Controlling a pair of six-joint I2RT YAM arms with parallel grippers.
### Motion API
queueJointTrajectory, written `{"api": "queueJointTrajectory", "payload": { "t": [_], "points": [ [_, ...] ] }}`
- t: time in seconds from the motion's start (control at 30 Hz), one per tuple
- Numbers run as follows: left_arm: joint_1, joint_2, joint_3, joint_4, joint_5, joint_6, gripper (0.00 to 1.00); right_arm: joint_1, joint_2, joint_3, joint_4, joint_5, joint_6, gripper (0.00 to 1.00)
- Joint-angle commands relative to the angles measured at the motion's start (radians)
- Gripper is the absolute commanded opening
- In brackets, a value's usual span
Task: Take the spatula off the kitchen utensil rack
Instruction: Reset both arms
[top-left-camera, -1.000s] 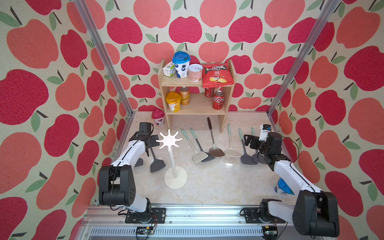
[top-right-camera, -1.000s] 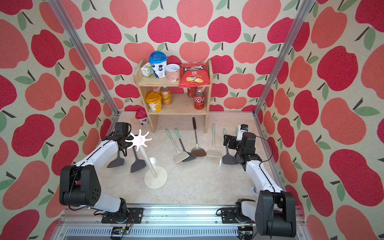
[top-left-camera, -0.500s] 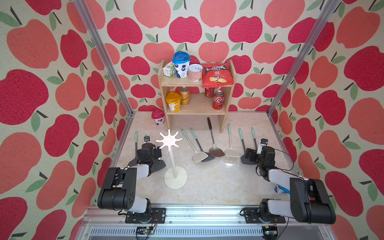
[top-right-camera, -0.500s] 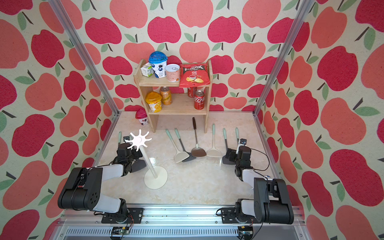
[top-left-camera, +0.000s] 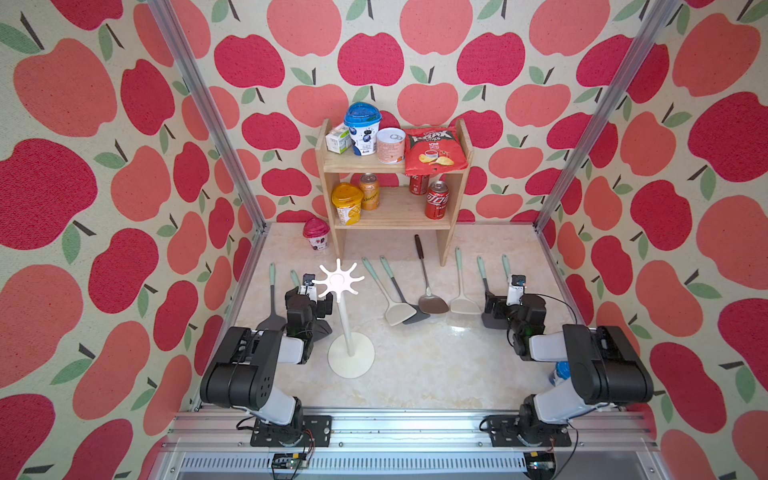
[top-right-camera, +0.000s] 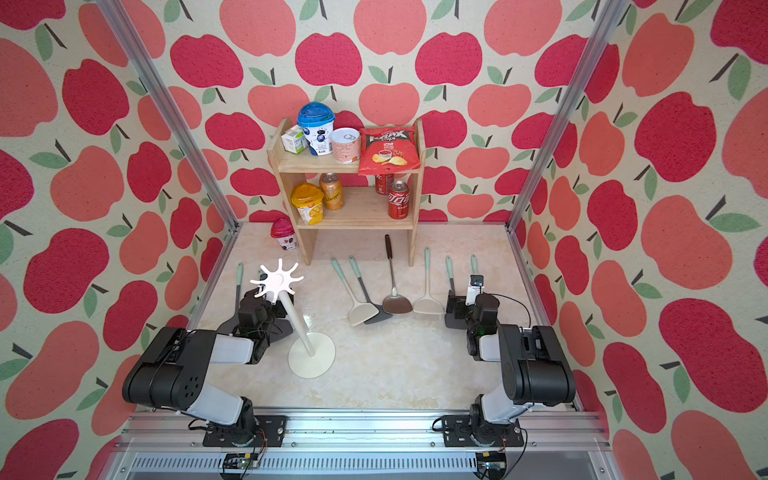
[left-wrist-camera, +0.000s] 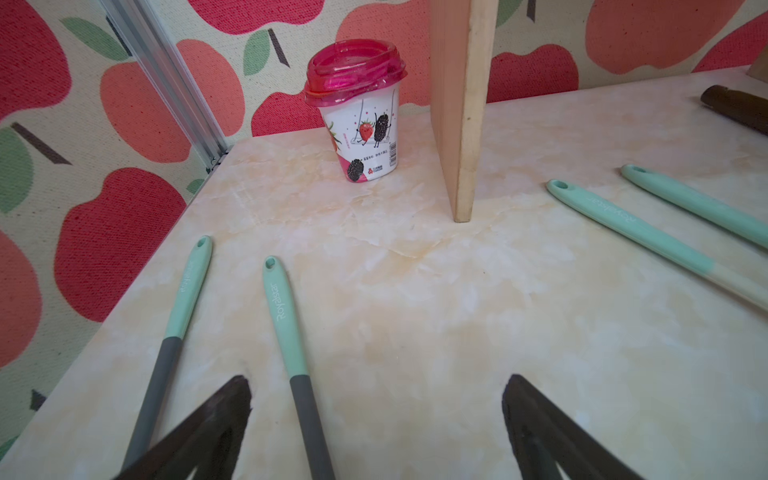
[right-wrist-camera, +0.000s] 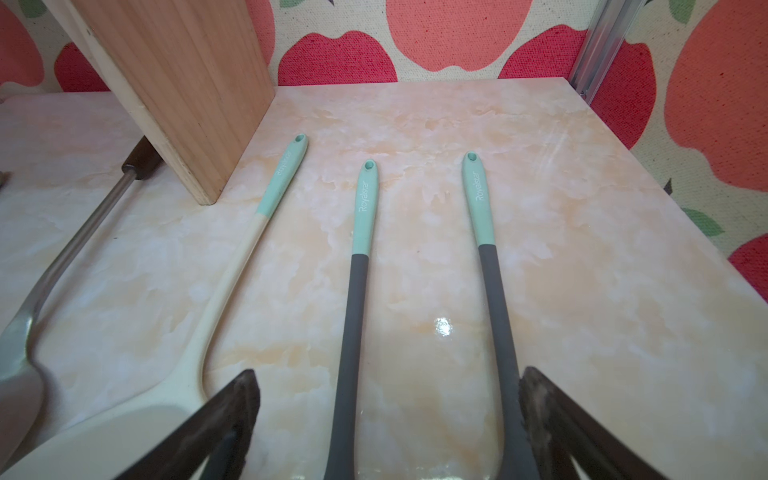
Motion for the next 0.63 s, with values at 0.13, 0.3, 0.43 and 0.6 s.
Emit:
{"api": "queueJointTrajectory", "payload": {
  "t": [0.13, 0.3, 0.43, 0.6],
  "points": [
    [0.064, -0.003, 0.135, -0.212, 0.135, -0.045, 0.97, -0.006, 0.0, 0.027, 0.035, -0.032, -0.018, 1.0],
    [0.086, 0.009, 0.131, -0.18, 0.182, -0.048, 0.98, -0.006, 0.001, 0.029, 0.031, -0.033, -0.018, 1.0],
    [0.073, 0.004, 0.126, -0.185, 0.174, -0.037, 0.97, -0.008, 0.001, 0.031, 0.029, -0.033, -0.017, 1.0],
    [0.073, 0.005, 0.128, -0.186, 0.172, -0.039, 0.97, 0.005, -0.007, 0.027, 0.031, 0.06, 0.001, 1.0]
  ]
}}
